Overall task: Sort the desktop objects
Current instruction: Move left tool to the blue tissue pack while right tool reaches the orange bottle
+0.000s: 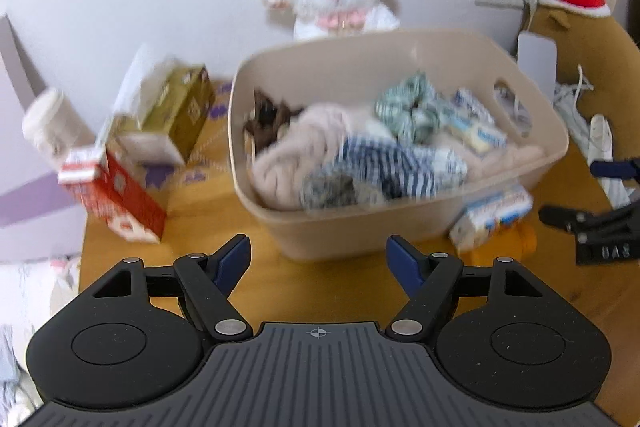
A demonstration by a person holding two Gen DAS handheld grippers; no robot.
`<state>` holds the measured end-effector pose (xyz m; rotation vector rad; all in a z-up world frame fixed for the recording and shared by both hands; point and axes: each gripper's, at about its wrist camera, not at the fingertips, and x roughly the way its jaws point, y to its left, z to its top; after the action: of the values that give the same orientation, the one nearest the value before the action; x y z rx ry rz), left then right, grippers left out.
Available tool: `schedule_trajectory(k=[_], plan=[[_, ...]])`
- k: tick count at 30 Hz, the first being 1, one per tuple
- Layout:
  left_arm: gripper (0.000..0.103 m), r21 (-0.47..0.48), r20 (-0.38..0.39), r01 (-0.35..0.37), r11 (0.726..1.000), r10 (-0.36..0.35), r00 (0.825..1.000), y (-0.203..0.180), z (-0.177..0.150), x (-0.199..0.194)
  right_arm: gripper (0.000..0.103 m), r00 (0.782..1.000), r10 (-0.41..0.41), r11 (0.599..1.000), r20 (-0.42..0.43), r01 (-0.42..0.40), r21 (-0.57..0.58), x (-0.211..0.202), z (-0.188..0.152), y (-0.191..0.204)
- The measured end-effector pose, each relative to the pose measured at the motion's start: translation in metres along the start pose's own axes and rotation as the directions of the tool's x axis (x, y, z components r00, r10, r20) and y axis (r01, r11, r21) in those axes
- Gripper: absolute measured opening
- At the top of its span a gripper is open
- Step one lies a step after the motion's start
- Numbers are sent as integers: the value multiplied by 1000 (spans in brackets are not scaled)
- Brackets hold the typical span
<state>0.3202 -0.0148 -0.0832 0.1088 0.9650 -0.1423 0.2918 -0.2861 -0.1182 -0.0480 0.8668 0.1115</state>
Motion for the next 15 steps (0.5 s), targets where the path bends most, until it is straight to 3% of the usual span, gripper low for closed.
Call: schedule_trajectory(k=[7,15], plan=[[76,-12,-37,-3,1000,2,999,2,-23,5,103,1000,-13,1000,-26,13,0,17,-1,9],[76,-32,-61,0,999,-2,998,4,-31,9,103,1000,13,995,-16,-15,-99,23,6,42]])
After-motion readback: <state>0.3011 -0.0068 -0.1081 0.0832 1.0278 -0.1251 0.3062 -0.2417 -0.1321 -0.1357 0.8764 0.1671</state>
